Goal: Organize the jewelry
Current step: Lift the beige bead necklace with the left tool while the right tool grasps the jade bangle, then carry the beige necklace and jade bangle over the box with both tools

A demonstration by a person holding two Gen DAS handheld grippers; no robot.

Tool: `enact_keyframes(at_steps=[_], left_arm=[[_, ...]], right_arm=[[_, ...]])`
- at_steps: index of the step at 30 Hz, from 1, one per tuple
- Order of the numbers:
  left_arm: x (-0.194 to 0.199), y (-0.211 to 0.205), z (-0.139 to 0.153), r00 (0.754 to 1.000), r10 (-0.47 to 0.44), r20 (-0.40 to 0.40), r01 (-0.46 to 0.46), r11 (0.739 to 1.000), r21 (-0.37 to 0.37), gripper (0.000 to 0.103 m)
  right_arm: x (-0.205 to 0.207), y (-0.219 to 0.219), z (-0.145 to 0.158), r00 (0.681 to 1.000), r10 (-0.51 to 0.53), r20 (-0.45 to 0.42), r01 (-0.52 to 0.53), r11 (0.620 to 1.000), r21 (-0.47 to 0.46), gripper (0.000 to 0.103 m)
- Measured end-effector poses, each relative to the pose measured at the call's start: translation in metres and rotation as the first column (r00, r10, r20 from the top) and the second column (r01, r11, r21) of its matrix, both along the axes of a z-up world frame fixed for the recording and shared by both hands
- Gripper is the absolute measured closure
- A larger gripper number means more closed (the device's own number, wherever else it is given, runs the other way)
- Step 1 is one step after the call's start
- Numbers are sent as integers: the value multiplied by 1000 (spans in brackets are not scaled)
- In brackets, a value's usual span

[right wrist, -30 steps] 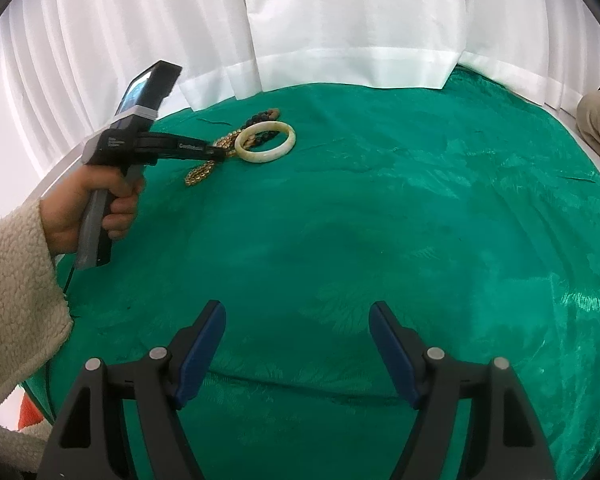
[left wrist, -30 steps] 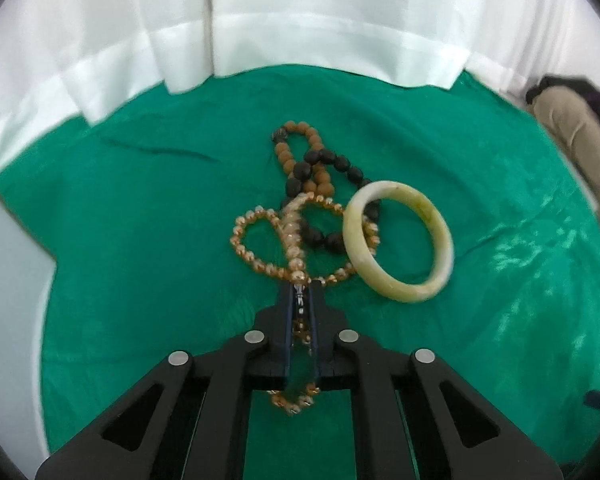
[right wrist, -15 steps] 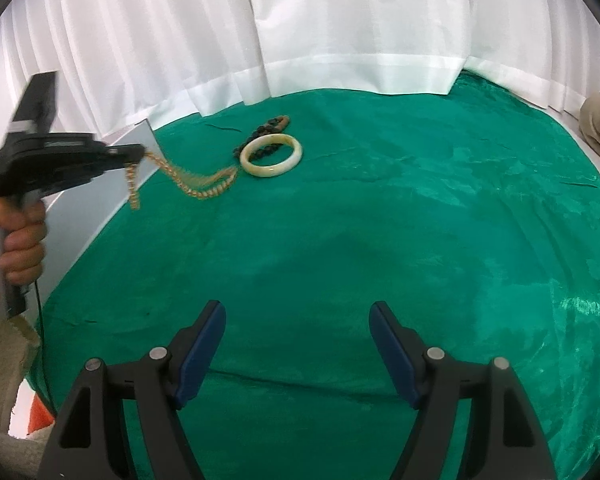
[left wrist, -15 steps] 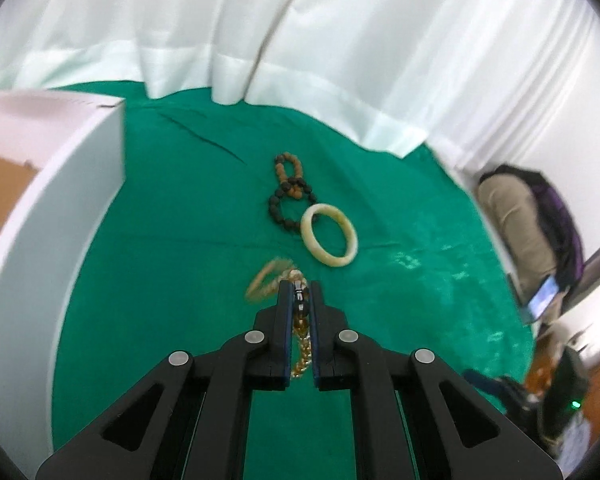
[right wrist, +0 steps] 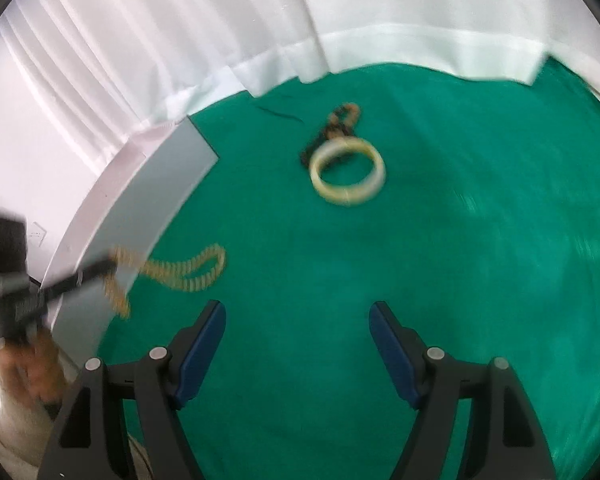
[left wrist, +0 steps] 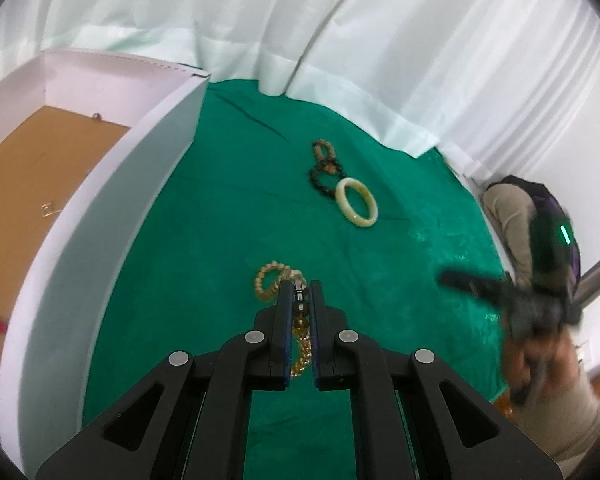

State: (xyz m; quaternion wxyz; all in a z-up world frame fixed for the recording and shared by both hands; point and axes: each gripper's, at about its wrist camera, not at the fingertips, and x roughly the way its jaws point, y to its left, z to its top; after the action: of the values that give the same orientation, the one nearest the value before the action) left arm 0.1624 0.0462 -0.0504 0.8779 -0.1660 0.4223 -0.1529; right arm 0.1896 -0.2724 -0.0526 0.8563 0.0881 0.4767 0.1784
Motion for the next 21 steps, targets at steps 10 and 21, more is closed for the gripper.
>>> enact_keyframes(at_steps=[10,21], left_arm=[[-8,5,5,1000,21,-16,-21,1000,-2,98],[-12,11,22,1000,-11,-7,11,996,-94,98]], right_arm=[[146,54,-40,996,37,-82,-51,982,-182,47],[119,44,-27,998,45,-33,-48,992,-114,92]])
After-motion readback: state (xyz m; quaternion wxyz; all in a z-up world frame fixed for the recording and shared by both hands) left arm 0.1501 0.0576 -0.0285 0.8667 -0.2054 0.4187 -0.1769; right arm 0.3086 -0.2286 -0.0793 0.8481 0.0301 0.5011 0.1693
